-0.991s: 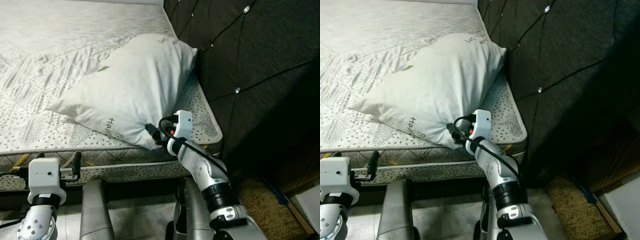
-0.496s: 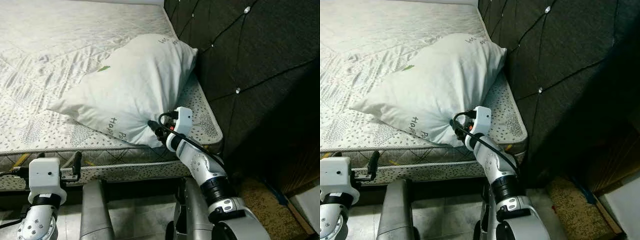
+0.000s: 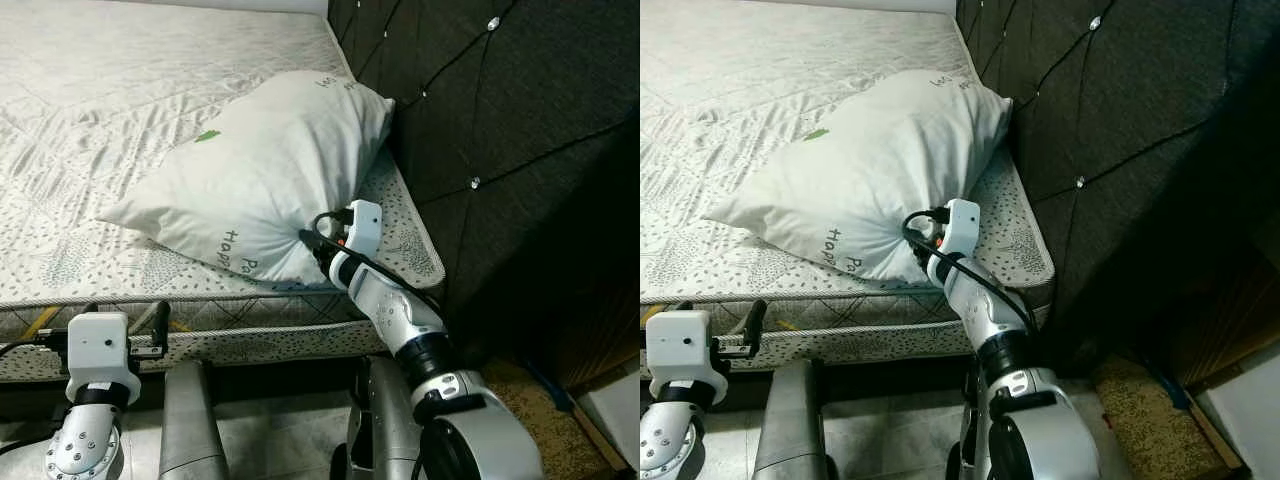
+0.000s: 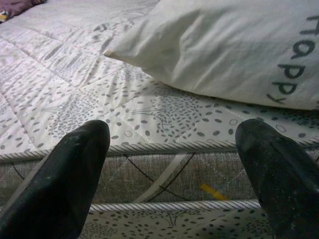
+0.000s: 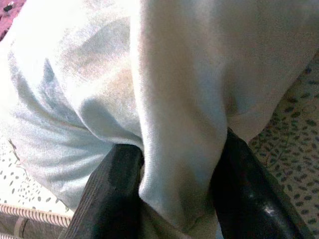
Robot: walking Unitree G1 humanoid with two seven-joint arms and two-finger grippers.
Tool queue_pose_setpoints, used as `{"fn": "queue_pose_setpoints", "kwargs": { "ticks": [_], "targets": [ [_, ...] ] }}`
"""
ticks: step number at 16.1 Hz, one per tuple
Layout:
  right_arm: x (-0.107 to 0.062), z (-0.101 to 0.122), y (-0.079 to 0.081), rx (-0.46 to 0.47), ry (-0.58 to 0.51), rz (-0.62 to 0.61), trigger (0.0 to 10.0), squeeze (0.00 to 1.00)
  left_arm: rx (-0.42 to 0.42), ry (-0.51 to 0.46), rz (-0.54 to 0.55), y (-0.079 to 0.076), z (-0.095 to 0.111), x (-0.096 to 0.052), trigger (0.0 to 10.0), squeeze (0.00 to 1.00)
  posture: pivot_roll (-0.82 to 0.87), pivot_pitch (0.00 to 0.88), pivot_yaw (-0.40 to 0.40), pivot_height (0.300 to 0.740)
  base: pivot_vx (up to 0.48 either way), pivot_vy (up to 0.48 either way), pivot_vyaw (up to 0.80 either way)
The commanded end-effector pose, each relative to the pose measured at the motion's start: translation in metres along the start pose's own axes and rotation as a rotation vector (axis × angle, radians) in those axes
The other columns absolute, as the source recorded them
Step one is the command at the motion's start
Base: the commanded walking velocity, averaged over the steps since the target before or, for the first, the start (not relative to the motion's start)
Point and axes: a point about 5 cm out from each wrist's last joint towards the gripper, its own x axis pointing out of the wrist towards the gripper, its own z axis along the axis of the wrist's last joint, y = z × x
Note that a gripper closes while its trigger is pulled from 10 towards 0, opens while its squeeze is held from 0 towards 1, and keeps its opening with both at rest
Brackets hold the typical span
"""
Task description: Clean up the room
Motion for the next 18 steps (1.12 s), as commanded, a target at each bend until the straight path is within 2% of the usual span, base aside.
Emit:
{"fn": "queue_pose_setpoints", "kwargs": {
  "ticks": [1,4,6,7,8,10,13,14,15,16,17,18],
  "targets": [
    [0.009,0.027,0.028,0.029,-0.119,0.049,0.0,0.0,0.005,-0.011,-0.002,-0.003,0.001,0.004,10.0,0.0,0.1,0.0,-0.091,0.492,0.0,0.0,0.0],
    [0.01,0.039,0.02,0.008,-0.159,0.018,0.0,0.0,0.007,-0.022,-0.011,-0.005,0.001,0.01,10.0,0.0,0.09,0.0,-0.087,0.492,0.0,0.0,0.0],
    [0.007,0.063,0.0,-0.048,-0.23,-0.055,0.0,0.0,0.004,-0.031,-0.016,-0.008,0.001,0.014,10.0,0.0,0.09,0.0,-0.08,0.492,0.0,0.0,0.0],
    [0.001,0.09,-0.022,-0.085,-0.298,-0.134,0.0,0.0,0.0,-0.042,-0.026,-0.011,0.002,0.019,10.0,0.0,0.08,0.0,-0.076,0.492,0.0,0.0,0.0],
    [-0.004,0.103,-0.033,-0.106,-0.331,-0.174,0.0,0.0,-0.001,-0.045,-0.03,-0.012,0.002,0.021,10.0,0.0,0.07,0.0,-0.075,0.492,0.0,0.0,0.0],
    [-0.026,0.144,-0.066,-0.173,-0.439,-0.291,0.0,0.0,-0.011,-0.058,-0.035,-0.016,0.003,0.029,10.0,0.0,0.05,0.0,-0.078,0.492,0.0,0.0,0.0],
    [-0.056,0.166,-0.104,-0.257,-0.494,-0.415,0.0,0.0,-0.02,-0.064,-0.026,-0.018,0.002,0.032,10.0,0.0,0.03,0.0,-0.08,0.492,0.0,0.0,0.0],
    [-0.061,0.164,-0.112,-0.275,-0.49,-0.436,0.0,0.0,-0.021,-0.064,-0.027,-0.018,0.001,0.031,10.0,0.0,0.03,0.0,-0.08,0.492,0.0,0.0,0.0],
    [-0.069,0.146,-0.126,-0.295,-0.453,-0.456,0.0,0.0,-0.023,-0.056,-0.028,-0.017,-0.001,0.029,10.0,0.0,0.02,0.0,-0.074,0.492,0.0,0.0,0.0],
    [-0.071,0.138,-0.13,-0.299,-0.437,-0.462,0.0,0.0,-0.023,-0.053,-0.027,-0.017,-0.002,0.028,10.0,0.0,0.02,0.0,-0.073,0.492,0.0,0.0,0.0],
    [-0.074,0.12,-0.134,-0.29,-0.411,-0.465,0.0,0.0,-0.026,-0.049,-0.029,-0.017,-0.004,0.027,10.0,0.0,0.01,0.0,-0.071,0.492,0.0,0.0,0.0],
    [-0.079,0.088,-0.135,-0.287,-0.352,-0.458,0.0,0.0,-0.025,-0.044,-0.038,-0.019,-0.005,0.026,10.0,0.0,0.01,0.0,-0.068,0.492,0.0,0.0,0.0]
  ]
}}
